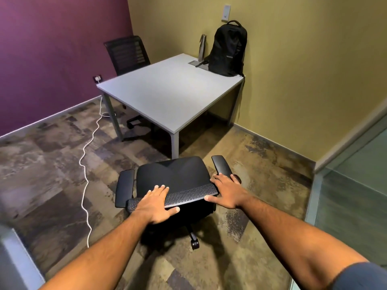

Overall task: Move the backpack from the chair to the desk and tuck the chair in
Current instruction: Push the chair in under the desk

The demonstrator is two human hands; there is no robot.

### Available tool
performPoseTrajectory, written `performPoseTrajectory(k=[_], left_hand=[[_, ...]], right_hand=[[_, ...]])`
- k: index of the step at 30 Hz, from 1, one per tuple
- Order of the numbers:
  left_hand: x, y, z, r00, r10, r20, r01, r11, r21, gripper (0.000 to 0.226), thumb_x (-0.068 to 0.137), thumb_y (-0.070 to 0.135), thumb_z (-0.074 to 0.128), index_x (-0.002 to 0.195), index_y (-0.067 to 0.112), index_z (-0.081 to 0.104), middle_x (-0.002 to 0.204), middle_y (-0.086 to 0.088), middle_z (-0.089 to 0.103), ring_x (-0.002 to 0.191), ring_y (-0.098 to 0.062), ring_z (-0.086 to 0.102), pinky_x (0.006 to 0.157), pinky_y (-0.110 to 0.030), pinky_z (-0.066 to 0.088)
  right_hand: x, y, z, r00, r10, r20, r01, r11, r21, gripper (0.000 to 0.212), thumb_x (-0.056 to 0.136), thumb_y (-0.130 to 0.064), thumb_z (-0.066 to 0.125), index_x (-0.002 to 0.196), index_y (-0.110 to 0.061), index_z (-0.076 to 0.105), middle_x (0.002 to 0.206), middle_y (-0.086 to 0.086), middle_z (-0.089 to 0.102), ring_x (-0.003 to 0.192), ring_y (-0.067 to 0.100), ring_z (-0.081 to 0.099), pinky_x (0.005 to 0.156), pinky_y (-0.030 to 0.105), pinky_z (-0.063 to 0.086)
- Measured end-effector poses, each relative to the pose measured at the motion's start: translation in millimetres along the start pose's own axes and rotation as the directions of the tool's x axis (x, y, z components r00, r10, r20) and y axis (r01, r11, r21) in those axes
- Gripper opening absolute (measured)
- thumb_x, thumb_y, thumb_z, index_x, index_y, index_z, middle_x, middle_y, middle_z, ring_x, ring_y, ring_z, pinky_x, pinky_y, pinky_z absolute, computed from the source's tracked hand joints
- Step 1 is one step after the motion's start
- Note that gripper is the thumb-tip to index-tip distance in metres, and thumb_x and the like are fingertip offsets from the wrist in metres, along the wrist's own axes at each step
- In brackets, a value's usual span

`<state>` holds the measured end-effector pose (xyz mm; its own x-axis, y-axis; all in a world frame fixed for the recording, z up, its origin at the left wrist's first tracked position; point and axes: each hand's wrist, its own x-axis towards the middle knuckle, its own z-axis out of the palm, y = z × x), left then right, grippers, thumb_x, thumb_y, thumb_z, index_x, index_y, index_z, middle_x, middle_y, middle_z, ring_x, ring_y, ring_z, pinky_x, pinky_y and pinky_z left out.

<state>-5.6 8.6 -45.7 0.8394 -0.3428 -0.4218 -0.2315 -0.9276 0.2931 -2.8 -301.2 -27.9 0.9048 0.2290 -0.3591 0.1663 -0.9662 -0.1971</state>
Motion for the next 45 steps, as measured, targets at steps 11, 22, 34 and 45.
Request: performPoseTrajectory(k=[11,22,34,45], left_hand=[[16.5,-6.8,17.1,0.969,0.075,-0.235,-0.046,0.991,0.127,0.09,0.074,0.094,0.039,0.146,0.04,0.046,0.14,0.012,0.063,0.125,-0.017,0.062,0.1,-0.037,0.051],[17.6,3.7,14.3,0.988,0.035,-0.152,-0.011,0.987,0.158,0.067,0.071,0.081,0.052,0.118,0.034,0.064,0.109,0.006,0.075,0.1,-0.021,0.072,0.085,-0.037,0.057],[-10.3,21.1,35.4,0.987,0.056,-0.15,-0.032,0.987,0.158,0.071,0.066,0.085,0.05,0.115,0.036,0.063,0.108,0.011,0.075,0.099,-0.015,0.071,0.085,-0.033,0.056],[-38.6,36.0,50.3,0.978,0.154,-0.14,-0.125,0.973,0.196,0.069,0.065,0.08,0.051,0.116,0.034,0.063,0.11,0.009,0.075,0.102,-0.017,0.071,0.09,-0.034,0.056]], right_hand=[[40.0,0.7,0.8,0.996,-0.084,0.035,0.089,0.983,-0.162,0.102,0.067,-0.096,0.06,0.144,-0.029,0.059,0.134,-0.003,0.07,0.123,0.024,0.066,0.109,0.042,0.048],[30.4,7.4,19.1,0.992,-0.107,-0.072,0.095,0.984,-0.154,0.057,0.069,-0.062,0.064,0.117,-0.03,0.072,0.104,-0.005,0.078,0.098,0.027,0.074,0.08,0.036,0.056],[-16.2,8.8,37.6,0.99,-0.109,-0.088,0.1,0.99,-0.1,0.056,0.066,-0.055,0.06,0.113,-0.027,0.073,0.103,-0.003,0.078,0.099,0.028,0.074,0.085,0.036,0.058],[-75.6,10.7,58.6,0.992,-0.078,-0.102,0.064,0.989,-0.132,0.052,0.068,-0.056,0.056,0.107,-0.026,0.071,0.103,-0.002,0.078,0.1,0.028,0.073,0.087,0.036,0.057]])
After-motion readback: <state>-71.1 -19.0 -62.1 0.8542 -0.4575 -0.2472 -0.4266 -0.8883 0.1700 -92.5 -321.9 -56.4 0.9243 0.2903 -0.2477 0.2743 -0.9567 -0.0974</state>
